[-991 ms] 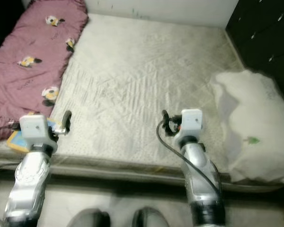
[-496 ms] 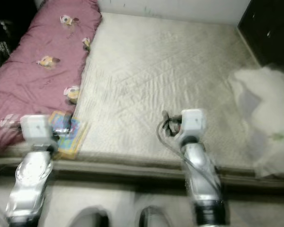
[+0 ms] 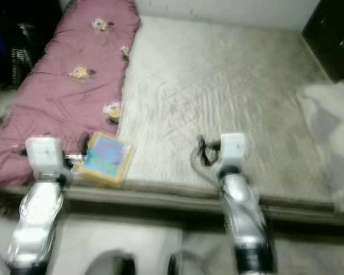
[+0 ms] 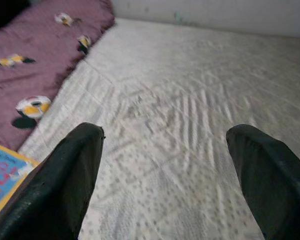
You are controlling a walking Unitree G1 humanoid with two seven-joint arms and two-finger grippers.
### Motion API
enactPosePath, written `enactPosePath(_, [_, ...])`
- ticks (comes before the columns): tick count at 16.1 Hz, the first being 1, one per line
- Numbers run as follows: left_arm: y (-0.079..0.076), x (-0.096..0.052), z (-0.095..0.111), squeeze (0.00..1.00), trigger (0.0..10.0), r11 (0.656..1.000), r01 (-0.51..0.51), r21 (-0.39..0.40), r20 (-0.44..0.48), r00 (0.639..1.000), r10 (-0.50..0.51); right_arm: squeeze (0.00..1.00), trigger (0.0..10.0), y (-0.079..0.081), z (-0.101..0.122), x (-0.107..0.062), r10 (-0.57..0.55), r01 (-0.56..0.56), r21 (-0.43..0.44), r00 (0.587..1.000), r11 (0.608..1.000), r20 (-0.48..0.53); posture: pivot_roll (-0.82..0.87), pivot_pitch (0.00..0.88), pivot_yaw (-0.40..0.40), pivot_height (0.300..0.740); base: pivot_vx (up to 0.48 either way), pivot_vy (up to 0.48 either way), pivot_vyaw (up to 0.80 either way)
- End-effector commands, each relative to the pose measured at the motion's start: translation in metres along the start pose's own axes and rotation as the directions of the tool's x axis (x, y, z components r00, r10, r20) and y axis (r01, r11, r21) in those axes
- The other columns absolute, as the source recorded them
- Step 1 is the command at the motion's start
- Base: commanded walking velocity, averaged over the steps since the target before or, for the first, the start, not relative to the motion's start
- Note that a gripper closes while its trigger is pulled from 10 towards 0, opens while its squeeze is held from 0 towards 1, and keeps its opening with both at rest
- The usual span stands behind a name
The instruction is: Clean up the room
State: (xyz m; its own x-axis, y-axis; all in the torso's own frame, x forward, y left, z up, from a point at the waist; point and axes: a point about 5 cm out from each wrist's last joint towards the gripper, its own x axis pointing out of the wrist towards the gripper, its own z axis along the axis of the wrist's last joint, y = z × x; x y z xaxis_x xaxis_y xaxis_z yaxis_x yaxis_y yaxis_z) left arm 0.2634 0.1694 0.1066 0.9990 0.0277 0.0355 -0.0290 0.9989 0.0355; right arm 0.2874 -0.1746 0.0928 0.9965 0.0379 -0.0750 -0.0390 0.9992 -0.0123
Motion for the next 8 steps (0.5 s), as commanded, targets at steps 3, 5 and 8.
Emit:
enactPosePath(3, [0.0003, -0.0015, 0.0028, 0.00, 10.0, 1.000, 0.027, -0.003, 0.013, 1.000, -0.027, 0.00, 10.0, -0.0018, 0.0040, 0.0009, -0.011, 0.011, -0.004, 1.000, 1.000, 0.015, 0.00, 0.100, -0.059, 0.740, 0.000, 0.000, 0.00])
enactPosePath(5, [-0.0001, -0.0015, 0.0030, 0.00, 10.0, 0.999, 0.032, -0.007, 0.015, 0.999, -0.032, 0.00, 10.0, -0.0017, 0.0039, 0.0009, -0.010, 0.010, -0.005, 1.000, 1.000, 0.016, 0.00, 0.100, -0.059, 0.740, 0.262, 0.000, 0.00])
enactPosePath(8, [-0.0008, -0.0010, 0.0031, 0.00, 10.0, 0.999, 0.038, -0.009, 0.016, 0.999, -0.037, 0.00, 10.0, -0.0017, 0.0037, 0.0015, -0.010, 0.010, -0.004, 1.000, 1.000, 0.014, 0.00, 0.099, -0.058, 0.740, 0.282, 0.000, 0.00])
